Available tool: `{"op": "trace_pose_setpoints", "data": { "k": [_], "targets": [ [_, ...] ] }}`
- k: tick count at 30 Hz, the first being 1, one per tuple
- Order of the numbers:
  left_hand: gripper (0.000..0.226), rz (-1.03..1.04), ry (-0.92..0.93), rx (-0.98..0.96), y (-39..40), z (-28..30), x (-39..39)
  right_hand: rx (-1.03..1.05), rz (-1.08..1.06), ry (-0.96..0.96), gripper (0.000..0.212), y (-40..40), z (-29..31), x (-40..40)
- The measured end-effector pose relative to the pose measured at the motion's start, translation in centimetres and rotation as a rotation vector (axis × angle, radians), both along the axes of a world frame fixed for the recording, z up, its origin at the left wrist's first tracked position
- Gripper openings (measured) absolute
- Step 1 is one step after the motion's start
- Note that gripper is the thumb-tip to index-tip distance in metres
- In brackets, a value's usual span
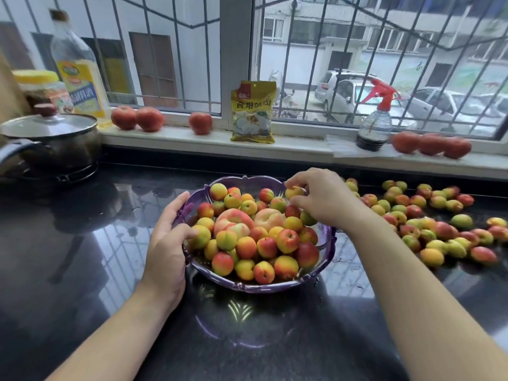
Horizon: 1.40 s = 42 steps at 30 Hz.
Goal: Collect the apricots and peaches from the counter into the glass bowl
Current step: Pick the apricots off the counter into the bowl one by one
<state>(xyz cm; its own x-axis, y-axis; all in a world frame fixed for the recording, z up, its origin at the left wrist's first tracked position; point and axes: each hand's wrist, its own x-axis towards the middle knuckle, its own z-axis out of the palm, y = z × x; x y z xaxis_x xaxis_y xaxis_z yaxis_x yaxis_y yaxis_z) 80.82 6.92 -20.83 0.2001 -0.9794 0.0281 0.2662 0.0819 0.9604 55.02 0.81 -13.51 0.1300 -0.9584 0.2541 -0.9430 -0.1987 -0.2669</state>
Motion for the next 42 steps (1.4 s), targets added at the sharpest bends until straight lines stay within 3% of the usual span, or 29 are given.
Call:
{"op": "trace_pose_setpoints", "data": {
  "k": [2, 4, 6, 8, 10, 14, 16, 21, 25, 27, 30, 33, 36, 42],
  "targets": [
    [0.07, -0.003, 0.0, 0.003, 0.0, 0.0, 0.0, 0.005, 0.016, -0.028, 0.037, 0.0, -0.1, 0.0],
    [0.071, -0.003, 0.0, 0.008, -0.1, 0.0, 0.0, -0.029, 0.014, -0.207, 0.032, 0.3, 0.6, -0.8],
    [0.071, 0.005, 0.003, 0.011, -0.2, 0.0, 0.0, -0.134, -0.07, -0.397, 0.024, 0.6, 1.7, -2.6],
    [0.07, 0.012, -0.001, 0.012, -0.2, 0.0, 0.0, -0.234, -0.209, -0.441, 0.02, 0.6, 2.4, -5.4],
    [0.07, 0.016, 0.002, 0.014, -0.2, -0.1, 0.0, -0.176, -0.347, -0.326, 0.018, 0.7, 2.3, -8.4],
    [0.069, 0.02, 0.011, 0.009, -0.2, -0.2, -0.1, 0.212, -0.489, 0.038, 0.012, 0.6, 0.0, -11.6],
    [0.069, 0.015, 0.01, 0.005, -0.2, -0.2, -0.2, 0.239, -0.474, 0.082, 0.007, 0.0, -0.8, -11.3],
    [0.069, 0.013, 0.015, -0.005, -0.3, -0.4, 0.0, 0.38, -0.418, 0.282, 0.02, -1.1, -2.7, -10.6],
    [0.07, 0.009, 0.014, -0.008, -0.2, -0.4, 0.0, 0.371, -0.452, 0.252, 0.017, -1.2, -3.6, -10.8],
    [0.069, 0.008, 0.01, -0.008, -0.2, -0.4, 0.0, 0.352, -0.408, 0.177, 0.021, -0.8, -2.2, -10.0],
    [0.068, 0.004, 0.013, -0.003, -0.3, -0.4, 0.0, 0.209, -0.299, -0.173, 0.018, 0.8, 1.4, -7.3],
    [0.065, 0.0, 0.009, -0.009, -0.3, -0.4, 0.0, 0.132, -0.07, -0.327, 0.019, 2.6, 3.8, -3.2],
    [0.065, -0.002, 0.003, -0.01, -0.3, -0.4, 0.0, 0.193, 0.12, -0.331, 0.029, 3.4, 3.5, 0.9],
    [0.067, -0.002, 0.006, 0.0, -0.3, -0.3, 0.0, 0.226, 0.162, -0.136, 0.035, 2.4, 0.8, 4.9]
  ]
}}
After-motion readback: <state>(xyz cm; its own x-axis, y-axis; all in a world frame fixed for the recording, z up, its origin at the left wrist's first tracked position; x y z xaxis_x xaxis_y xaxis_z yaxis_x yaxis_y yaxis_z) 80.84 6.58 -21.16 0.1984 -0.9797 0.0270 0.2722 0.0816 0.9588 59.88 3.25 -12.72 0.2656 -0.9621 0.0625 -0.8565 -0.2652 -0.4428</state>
